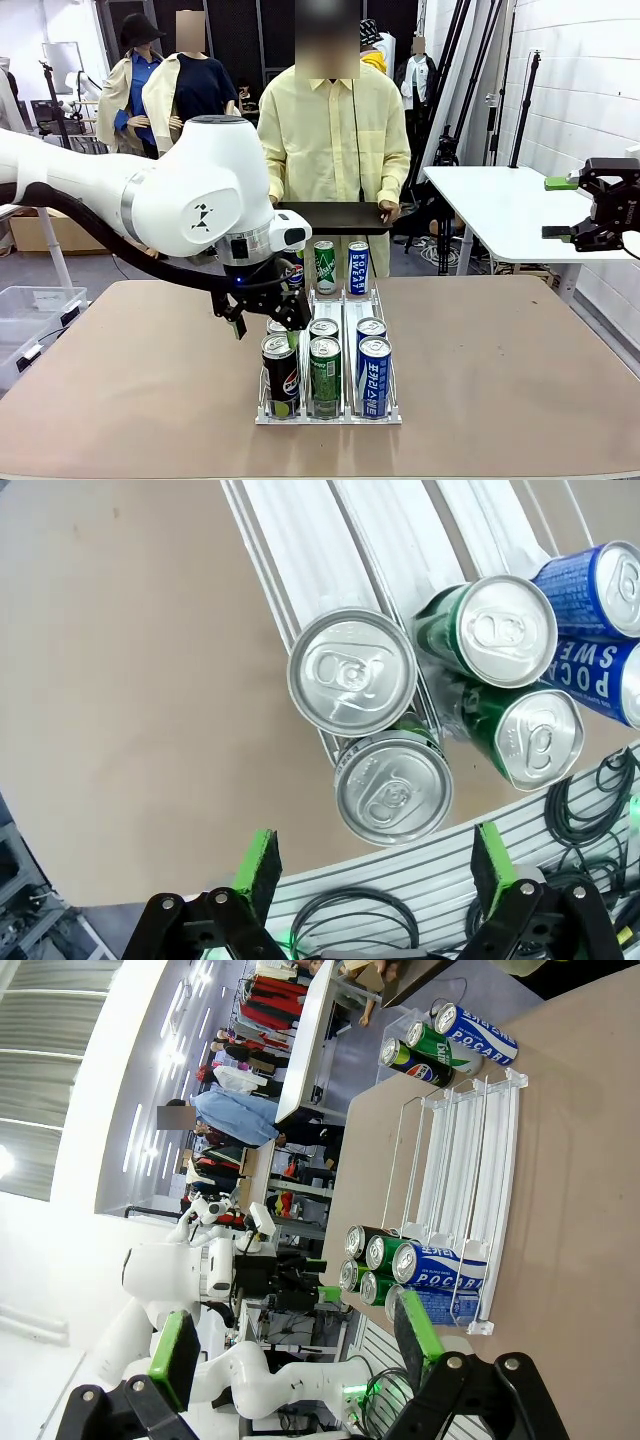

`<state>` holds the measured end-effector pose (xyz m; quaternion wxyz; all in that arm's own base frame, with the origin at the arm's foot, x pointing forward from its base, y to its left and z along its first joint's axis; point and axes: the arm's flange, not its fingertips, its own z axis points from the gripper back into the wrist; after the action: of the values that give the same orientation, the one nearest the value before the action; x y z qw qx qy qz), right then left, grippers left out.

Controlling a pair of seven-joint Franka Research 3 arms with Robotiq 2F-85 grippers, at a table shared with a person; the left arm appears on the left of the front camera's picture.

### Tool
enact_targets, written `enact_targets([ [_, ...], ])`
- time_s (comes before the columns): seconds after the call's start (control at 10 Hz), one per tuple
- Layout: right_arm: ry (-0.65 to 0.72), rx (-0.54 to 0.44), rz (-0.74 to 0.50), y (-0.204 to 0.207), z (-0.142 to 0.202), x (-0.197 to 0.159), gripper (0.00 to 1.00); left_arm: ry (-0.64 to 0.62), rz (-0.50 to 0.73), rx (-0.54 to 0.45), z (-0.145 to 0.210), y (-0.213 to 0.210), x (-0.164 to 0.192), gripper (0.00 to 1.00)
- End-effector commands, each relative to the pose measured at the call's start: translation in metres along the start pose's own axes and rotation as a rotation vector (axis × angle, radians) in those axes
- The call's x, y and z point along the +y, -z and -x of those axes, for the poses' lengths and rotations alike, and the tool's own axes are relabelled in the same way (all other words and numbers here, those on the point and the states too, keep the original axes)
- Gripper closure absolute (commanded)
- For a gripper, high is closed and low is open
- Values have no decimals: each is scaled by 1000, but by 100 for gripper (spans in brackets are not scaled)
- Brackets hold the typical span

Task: Retrieve and hand over the desired beverage to the person.
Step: Pick up a can of the same type that the person held from the Automatic Can Dispenser.

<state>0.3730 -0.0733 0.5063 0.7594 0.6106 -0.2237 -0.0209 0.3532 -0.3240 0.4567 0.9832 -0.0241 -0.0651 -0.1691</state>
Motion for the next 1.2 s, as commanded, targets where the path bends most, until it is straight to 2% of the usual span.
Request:
enact_targets([
  [0.0,-7,0,-17,0,-1,2,0,-18,-25,-6,-4,5,-8,0],
  [0.6,-7,0,-17,0,-1,2,0,-15,-52,-47,-11,21,-12,0],
  [1.1,-7,0,-17,0,-1,2,0,-1,-65,-39,-12,36,-14,0],
])
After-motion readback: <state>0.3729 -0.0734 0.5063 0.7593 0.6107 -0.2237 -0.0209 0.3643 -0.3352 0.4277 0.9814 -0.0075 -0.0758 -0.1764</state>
